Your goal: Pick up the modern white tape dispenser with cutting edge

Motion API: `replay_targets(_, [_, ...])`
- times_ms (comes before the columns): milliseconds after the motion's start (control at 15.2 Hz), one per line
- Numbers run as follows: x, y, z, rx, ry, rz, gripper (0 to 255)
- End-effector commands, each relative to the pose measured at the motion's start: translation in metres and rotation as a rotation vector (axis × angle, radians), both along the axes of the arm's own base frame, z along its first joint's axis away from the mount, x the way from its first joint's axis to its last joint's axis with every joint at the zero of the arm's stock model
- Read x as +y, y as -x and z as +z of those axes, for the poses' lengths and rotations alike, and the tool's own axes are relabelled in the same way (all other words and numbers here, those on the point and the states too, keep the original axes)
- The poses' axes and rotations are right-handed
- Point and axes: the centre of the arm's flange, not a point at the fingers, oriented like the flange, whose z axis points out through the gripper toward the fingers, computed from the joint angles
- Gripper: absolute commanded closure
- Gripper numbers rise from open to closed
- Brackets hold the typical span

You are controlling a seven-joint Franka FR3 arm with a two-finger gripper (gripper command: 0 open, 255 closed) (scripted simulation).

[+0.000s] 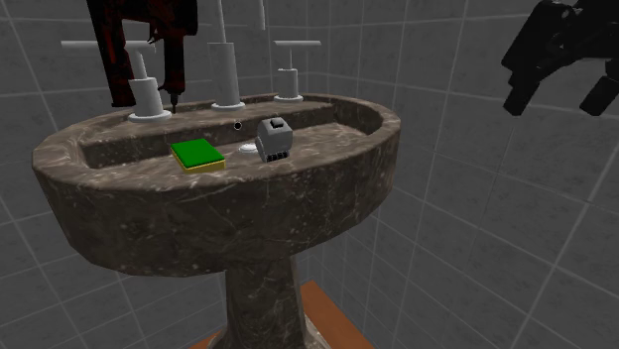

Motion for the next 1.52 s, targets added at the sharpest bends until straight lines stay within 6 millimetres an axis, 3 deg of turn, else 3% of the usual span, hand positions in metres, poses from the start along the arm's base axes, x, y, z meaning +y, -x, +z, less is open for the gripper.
replay_targets(0, [0.0, 0.0, 0.0, 0.0, 0.0, 0.0, 0])
replay_targets(726, [0.081, -0.108, -0.023, -0.015, -0.04, 0.125, 0])
replay_targets(1452, [0.176, -0.205, -0.041, -0.031, -0.081, 0.251, 0])
